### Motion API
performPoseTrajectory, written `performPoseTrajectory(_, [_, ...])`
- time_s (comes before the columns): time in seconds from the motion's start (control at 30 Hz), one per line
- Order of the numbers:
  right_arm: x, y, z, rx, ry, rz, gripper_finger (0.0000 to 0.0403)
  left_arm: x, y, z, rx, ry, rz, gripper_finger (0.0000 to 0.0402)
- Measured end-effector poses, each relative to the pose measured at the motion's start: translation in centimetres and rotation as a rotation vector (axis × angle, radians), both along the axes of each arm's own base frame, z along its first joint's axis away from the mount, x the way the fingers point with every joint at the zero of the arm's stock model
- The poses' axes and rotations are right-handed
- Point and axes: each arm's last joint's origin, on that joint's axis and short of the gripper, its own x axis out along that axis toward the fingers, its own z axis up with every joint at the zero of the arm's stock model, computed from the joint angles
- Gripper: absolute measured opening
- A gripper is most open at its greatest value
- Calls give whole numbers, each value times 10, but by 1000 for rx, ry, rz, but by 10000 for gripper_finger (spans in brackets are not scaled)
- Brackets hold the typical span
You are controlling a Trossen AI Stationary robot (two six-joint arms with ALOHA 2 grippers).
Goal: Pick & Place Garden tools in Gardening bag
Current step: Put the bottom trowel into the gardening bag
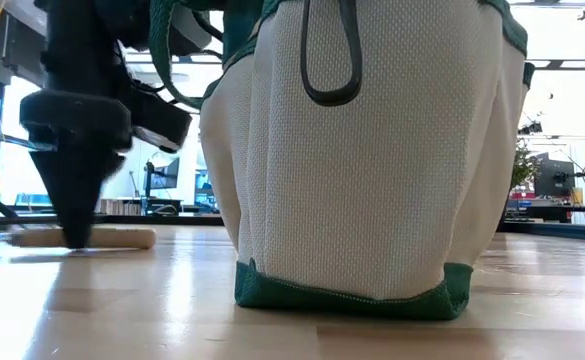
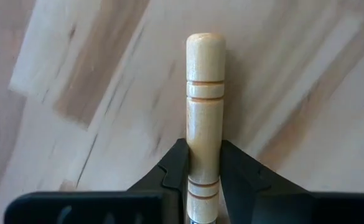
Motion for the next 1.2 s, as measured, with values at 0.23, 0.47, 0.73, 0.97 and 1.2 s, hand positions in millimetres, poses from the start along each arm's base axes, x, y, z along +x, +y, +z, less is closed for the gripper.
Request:
performPoseTrajectory(0.23, [0, 0, 0, 0, 0, 0, 181, -11, -26, 54, 13, 24, -79, 57])
performPoseTrajectory(0.47, [0, 0, 0, 2, -1, 1, 181, -24, -67, 121, 137, -166, -145, 57])
performPoseTrajectory(0.73, [-11, 5, -2, -40, 15, 26, 181, -55, -104, 168, 306, -620, -266, 56])
performPoseTrajectory(0.97, [-25, 10, -2, -61, 21, 57, 180, -85, -131, 176, 386, -978, -304, 56])
performPoseTrajectory(1.2, [-31, 11, 12, -57, 20, 70, 159, -76, -146, 143, 330, -1206, -285, 56])
